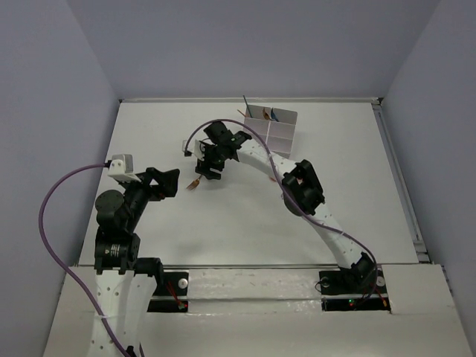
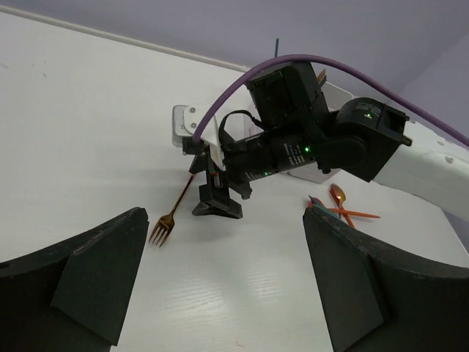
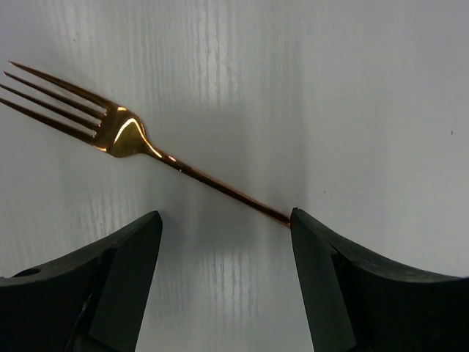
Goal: Sort the eating utensils into containers
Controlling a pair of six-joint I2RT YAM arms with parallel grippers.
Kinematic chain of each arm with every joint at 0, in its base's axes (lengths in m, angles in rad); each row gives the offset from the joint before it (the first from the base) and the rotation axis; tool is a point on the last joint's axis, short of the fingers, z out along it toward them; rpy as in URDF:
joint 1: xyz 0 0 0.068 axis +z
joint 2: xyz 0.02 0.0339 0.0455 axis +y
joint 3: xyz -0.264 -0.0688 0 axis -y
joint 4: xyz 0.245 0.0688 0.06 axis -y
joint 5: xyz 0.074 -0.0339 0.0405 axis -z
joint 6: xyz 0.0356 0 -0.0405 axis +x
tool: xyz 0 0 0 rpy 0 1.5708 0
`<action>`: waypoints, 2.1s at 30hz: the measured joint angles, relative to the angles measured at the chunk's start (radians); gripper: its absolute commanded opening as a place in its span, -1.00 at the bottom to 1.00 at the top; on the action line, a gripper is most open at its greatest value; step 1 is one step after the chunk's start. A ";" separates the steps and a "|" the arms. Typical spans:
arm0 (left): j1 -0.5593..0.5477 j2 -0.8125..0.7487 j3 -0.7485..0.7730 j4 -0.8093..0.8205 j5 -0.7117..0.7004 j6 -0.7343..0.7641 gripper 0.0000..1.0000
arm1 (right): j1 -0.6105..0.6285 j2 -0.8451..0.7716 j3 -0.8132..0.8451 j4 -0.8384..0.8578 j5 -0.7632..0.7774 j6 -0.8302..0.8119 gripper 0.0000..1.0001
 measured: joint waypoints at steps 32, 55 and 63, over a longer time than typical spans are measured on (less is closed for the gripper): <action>0.000 0.013 0.000 0.000 0.015 0.000 0.98 | 0.038 -0.163 -0.385 0.317 -0.070 0.197 -0.86; 0.000 0.002 0.000 0.001 0.025 0.000 0.98 | 0.162 -0.296 -0.638 0.511 0.273 0.562 -0.86; 0.000 0.002 0.000 0.001 0.025 0.000 0.98 | 0.162 -0.278 -0.600 0.485 0.299 0.570 -0.86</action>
